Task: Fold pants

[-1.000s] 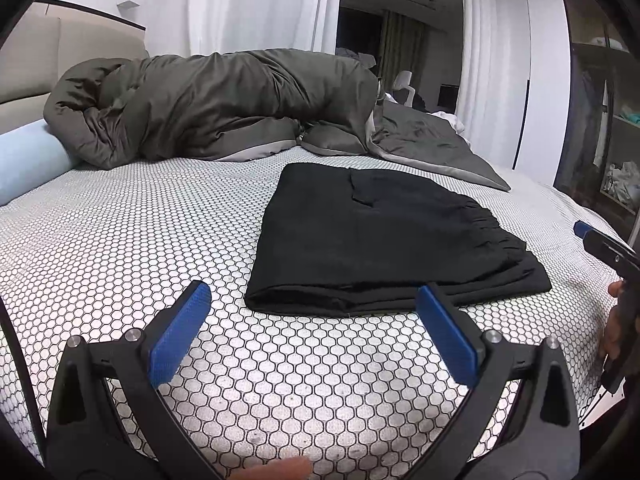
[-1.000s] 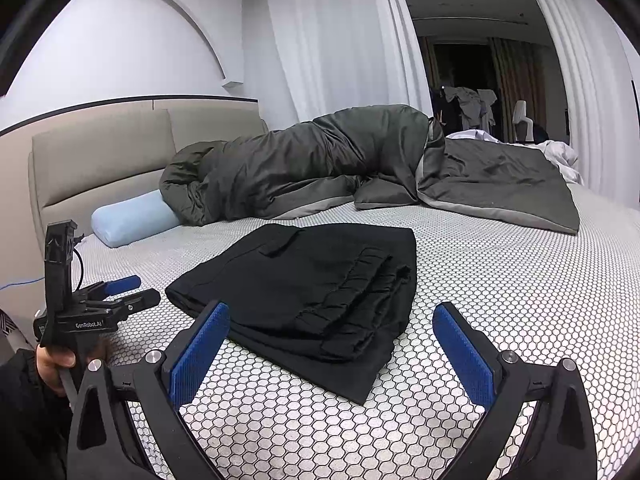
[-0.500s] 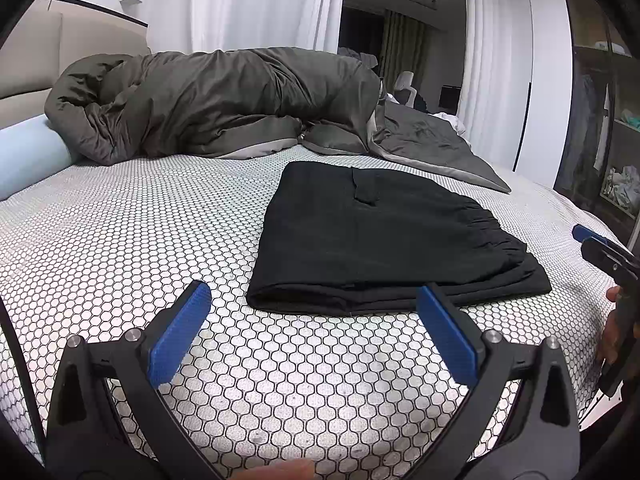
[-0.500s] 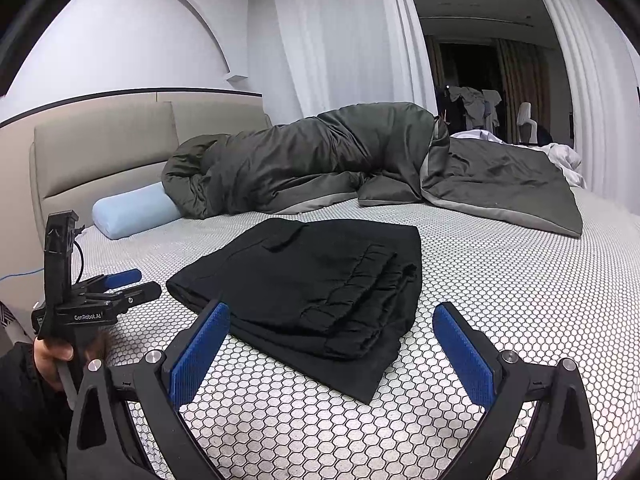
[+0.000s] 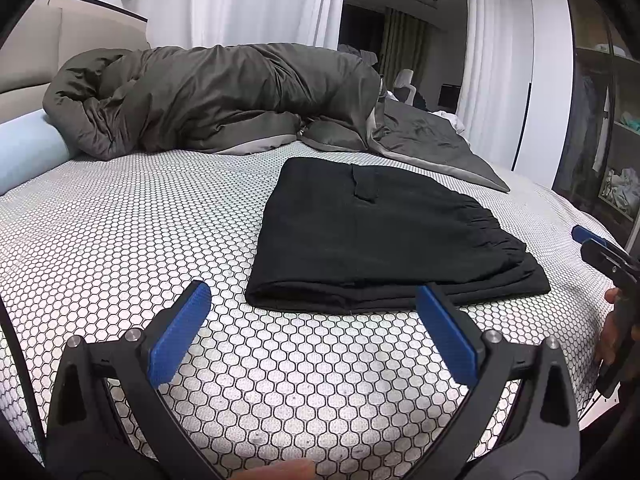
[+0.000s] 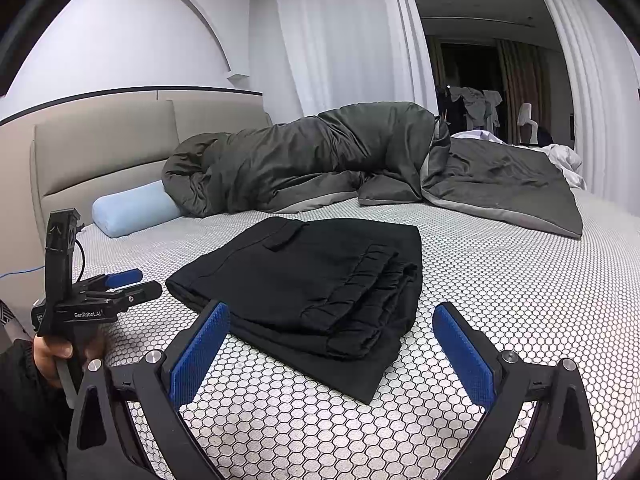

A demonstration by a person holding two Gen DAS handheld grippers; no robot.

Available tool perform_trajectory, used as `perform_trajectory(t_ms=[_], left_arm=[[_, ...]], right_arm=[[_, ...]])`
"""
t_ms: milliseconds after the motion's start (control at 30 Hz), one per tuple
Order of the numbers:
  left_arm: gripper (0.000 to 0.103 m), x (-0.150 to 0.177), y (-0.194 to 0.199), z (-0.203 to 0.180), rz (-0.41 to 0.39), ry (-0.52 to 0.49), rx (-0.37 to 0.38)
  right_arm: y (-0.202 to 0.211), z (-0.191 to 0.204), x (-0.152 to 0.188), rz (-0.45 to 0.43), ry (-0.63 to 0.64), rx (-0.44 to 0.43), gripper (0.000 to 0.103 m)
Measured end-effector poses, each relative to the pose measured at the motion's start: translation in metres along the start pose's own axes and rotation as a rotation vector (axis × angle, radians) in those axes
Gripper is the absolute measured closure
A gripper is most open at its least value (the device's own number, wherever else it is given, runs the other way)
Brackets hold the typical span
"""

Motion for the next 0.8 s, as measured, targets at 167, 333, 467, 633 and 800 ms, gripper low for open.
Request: perform_trajectory(t_ms=[167, 333, 467, 633, 800], left_arm=[[0.001, 0.0001, -0.001, -0.0002, 0.002, -0.001, -0.001], [0.001, 0.0, -0.0017, 0.0003, 0.002, -0.002, -0.003], [0.001, 0.001, -0.0012, -0.0014, 0.0, 0.0, -0.004], [0.001, 0.0011, -0.0016, -0.0015, -0.001, 0.0, -0.004], [0.001, 0.0012, -0.0019, -0.0018, -0.001, 0.001, -0.005]], right_arm=[[0.0002, -0.0013, 0.001, 0.0, 0.003, -0.002, 0.0], [0.0002, -0.0008, 0.0009, 0.0, 0.004, -0.001, 0.0], [-0.0005, -0.001, 0.0012, 0.003, 0.005, -0.001, 0.0], [0.0006, -0.0047, 0.0021, 0.003, 0.01, -0.005, 0.0], [0.0019, -0.0067, 0.0027, 0.003, 0.014, -0.007, 0.0]])
Point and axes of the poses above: each gripper's, at about its wrist camera, not at the fingertips, and y roughly against the way its jaws point, z to its left, x to its underside, the point moved 2 cm from there along -y, roughly the way its jaws point, and after that the axes turned 12 degrees about z, right-handed, at the moved point
